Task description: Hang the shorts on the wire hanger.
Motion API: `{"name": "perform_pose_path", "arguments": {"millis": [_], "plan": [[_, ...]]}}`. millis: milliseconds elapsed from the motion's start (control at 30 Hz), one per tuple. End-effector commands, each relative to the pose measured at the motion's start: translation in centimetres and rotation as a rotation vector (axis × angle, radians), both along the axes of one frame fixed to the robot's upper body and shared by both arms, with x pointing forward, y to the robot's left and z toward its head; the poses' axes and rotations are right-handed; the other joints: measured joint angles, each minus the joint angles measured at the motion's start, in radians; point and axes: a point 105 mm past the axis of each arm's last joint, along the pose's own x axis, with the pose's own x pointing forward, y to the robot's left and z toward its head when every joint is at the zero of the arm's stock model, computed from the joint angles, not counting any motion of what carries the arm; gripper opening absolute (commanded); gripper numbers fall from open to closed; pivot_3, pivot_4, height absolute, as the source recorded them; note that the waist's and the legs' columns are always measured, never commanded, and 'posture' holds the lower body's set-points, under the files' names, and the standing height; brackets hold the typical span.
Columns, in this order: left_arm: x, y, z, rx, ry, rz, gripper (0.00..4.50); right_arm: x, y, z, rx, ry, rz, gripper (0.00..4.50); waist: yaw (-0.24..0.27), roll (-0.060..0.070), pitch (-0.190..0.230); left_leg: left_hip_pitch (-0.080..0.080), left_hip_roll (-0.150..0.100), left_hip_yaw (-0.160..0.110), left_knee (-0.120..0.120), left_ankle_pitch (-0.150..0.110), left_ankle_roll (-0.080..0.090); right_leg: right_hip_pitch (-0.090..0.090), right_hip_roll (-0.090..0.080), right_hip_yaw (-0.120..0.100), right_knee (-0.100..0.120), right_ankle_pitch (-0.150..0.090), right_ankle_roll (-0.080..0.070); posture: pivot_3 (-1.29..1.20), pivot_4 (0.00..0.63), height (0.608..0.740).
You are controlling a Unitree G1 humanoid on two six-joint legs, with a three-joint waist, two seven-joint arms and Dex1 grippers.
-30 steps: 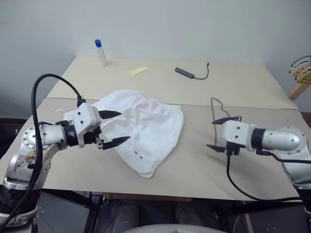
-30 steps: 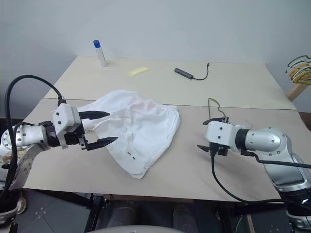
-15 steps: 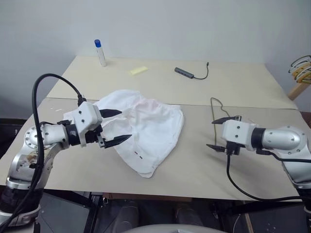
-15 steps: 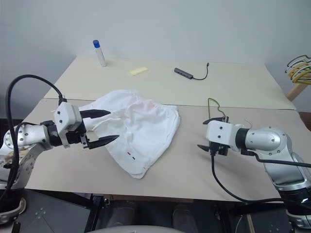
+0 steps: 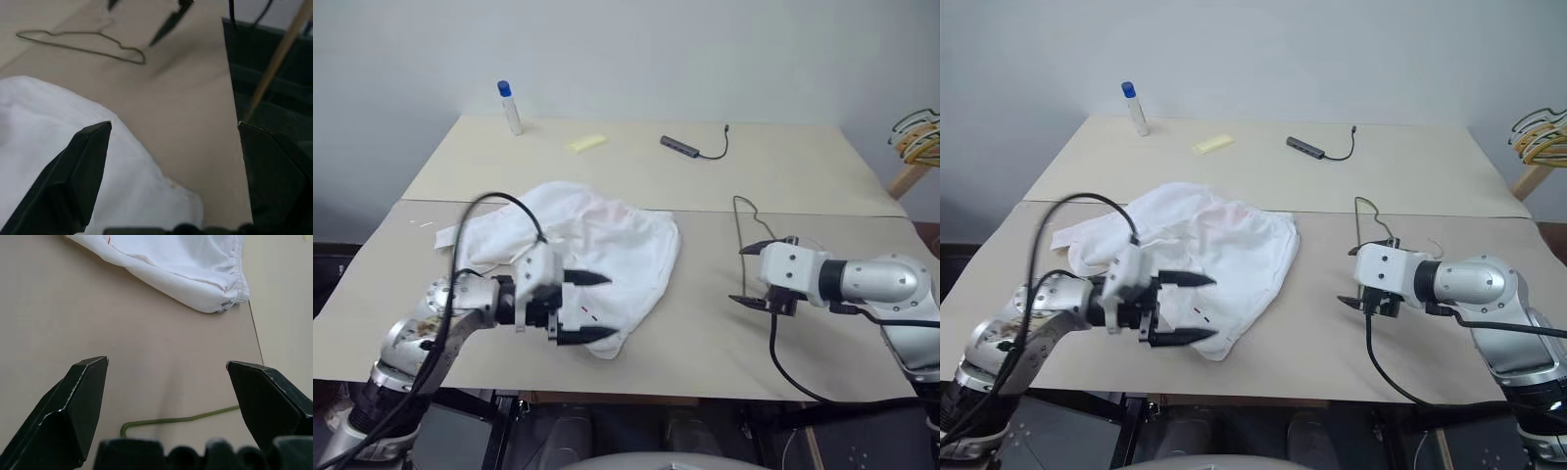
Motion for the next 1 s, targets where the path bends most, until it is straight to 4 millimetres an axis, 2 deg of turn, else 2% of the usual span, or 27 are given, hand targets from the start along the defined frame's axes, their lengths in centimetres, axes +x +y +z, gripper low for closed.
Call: {"name": "perform_pose_path", "arguments": {"millis": [33, 200, 333, 467, 567, 667, 767, 800, 833, 967, 1000], "plan": [[0.6, -0.5, -1.4, 0.108, -0.059, -0.034, 4.50, 0.1, 0.3, 0.8, 0.010, -0.044, -0.007, 4.49, -0.001, 0.000, 0.000, 0.000, 0.000, 0.000, 0.000, 0.000, 0.000, 0.000, 0.000, 0.000, 0.000, 0.000, 0.000, 0.01, 0.000, 0.740], [0.4, -1.5, -3.9, 0.186, -0.053, -0.025, 4.50, -0.3, 0.2, 0.7, 0.012, -0.041, -0.022, 4.49, -0.006, 0.000, 0.000, -0.001, 0.000, 0.000, 0.000, 0.000, 0.000, 0.000, 0.000, 0.000, -0.001, 0.000, 0.000, 0.00, 0.000, 0.740], [0.3, -1.4, -6.2, 0.312, -0.044, 0.000, 4.50, -0.4, 0.2, 0.6, 0.011, -0.036, -0.025, 4.49, -0.014, 0.000, 0.000, -0.001, 0.000, 0.000, 0.000, 0.000, 0.001, 0.000, 0.000, 0.000, 0.000, 0.000, 0.000, -0.01, 0.000, 0.740], [1.0, -1.3, -6.9, 0.332, -0.035, 0.070, 4.50, -0.3, 0.1, 0.5, 0.004, -0.034, -0.026, 4.49, -0.016, 0.003, -0.003, 0.001, 0.000, 0.000, 0.000, 0.000, 0.001, 0.001, 0.000, 0.000, 0.000, -0.001, 0.001, 0.01, 0.000, 0.740], [1.5, -1.8, -6.9, 0.308, -0.009, 0.119, 3.94, -0.1, 0.1, 0.4, -0.006, -0.032, -0.026, 4.50, -0.011, 0.005, -0.007, 0.001, -0.001, 0.000, 0.000, 0.000, 0.001, 0.001, 0.000, 0.001, 0.000, -0.001, 0.001, 0.01, 0.000, 0.740], [1.2, -1.8, -7.0, 0.313, 0.001, 0.093, 3.01, 0.1, 0.1, 0.3, -0.013, -0.033, -0.025, 4.50, -0.012, 0.004, -0.011, 0.001, 0.000, 0.000, 0.000, 0.000, 0.001, 0.002, 0.000, 0.000, 0.000, -0.001, 0.002, 0.02, 0.000, 0.740], [1.1, -1.2, -6.9, 0.329, 0.009, 0.097, 1.99, 0.2, 0.2, 0.4, -0.012, -0.033, -0.020, 4.50, -0.014, 0.004, -0.012, 0.002, 0.000, 0.000, 0.000, 0.000, 0.001, 0.002, 0.000, 0.001, -0.001, -0.001, 0.002, 0.02, 0.000, 0.740], [1.1, -0.9, -6.9, 0.334, 0.008, 0.101, 1.82, 0.2, 0.2, 0.4, -0.013, -0.033, -0.019, 4.50, -0.016, 0.005, -0.012, 0.002, 0.000, 0.000, 0.000, 0.000, 0.001, 0.002, 0.000, 0.001, -0.001, -0.001, 0.002, 0.02, 0.000, 0.740], [1.1, -0.8, -6.8, 0.337, 0.007, 0.103, 1.38, 0.2, 0.1, 0.4, -0.014, -0.032, -0.019, 4.50, -0.017, 0.005, -0.012, 0.002, 0.000, 0.000, -0.001, 0.000, 0.001, 0.002, 0.000, 0.001, 0.000, -0.001, 0.002, 0.02, 0.000, 0.740], [1.4, 0.4, -5.5, 0.331, -0.028, 0.111, 0.10, 0.3, 0.5, 0.1, -0.016, -0.027, 0.003, 4.50, -0.019, 0.005, -0.012, 0.003, 0.000, 0.000, -0.001, 0.000, 0.001, 0.002, 0.000, 0.001, 0.000, -0.001, 0.001, 0.02, 0.000, 0.740], [1.4, 0.8, -5.0, 0.327, -0.038, 0.111, 0.01, 0.4, 0.9, -0.1, -0.013, -0.025, 0.015, 4.50, -0.020, 0.005, -0.012, 0.002, 0.000, 0.000, -0.001, -0.001, 0.001, 0.002, 0.001, 0.001, 0.000, -0.001, 0.001, 0.01, 0.000, 0.740]]}}
